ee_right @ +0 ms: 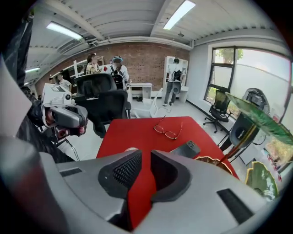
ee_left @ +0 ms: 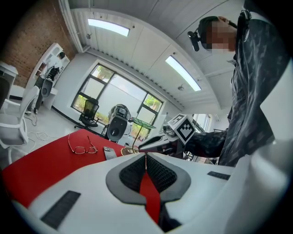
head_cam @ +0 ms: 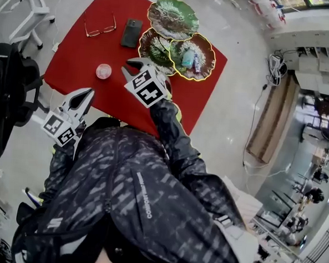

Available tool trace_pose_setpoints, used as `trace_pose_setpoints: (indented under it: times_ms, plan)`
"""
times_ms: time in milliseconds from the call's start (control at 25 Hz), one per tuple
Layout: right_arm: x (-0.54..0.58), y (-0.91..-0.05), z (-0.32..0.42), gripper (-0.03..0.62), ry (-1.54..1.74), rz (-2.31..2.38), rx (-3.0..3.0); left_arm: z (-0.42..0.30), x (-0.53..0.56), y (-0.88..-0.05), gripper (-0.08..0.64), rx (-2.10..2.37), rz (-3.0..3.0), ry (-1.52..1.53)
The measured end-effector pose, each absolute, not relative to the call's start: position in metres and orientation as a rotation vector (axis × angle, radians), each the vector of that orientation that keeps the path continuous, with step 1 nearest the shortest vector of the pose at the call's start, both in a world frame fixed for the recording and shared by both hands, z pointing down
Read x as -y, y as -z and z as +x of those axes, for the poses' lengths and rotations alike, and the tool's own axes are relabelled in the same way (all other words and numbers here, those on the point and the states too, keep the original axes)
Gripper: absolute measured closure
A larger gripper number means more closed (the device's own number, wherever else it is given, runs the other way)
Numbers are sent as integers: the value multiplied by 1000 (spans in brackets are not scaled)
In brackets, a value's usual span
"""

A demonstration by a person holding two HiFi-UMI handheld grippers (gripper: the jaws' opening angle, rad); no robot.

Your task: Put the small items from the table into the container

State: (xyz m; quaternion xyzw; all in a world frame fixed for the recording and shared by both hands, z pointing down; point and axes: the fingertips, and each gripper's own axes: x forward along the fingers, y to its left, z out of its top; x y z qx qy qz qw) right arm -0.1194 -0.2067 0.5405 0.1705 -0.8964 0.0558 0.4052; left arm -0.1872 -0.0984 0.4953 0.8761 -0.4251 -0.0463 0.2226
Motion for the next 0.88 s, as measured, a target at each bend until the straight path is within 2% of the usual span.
trace_pose_setpoints:
  times_ms: [280,880]
  plan:
    - [187,-577,-149,529,-147,258,2211,-206,86,-507,548,1253,2345,156]
    - [167,-631,-180,339,-123,3,2090,-230,69,-525,548,1350,2235,170]
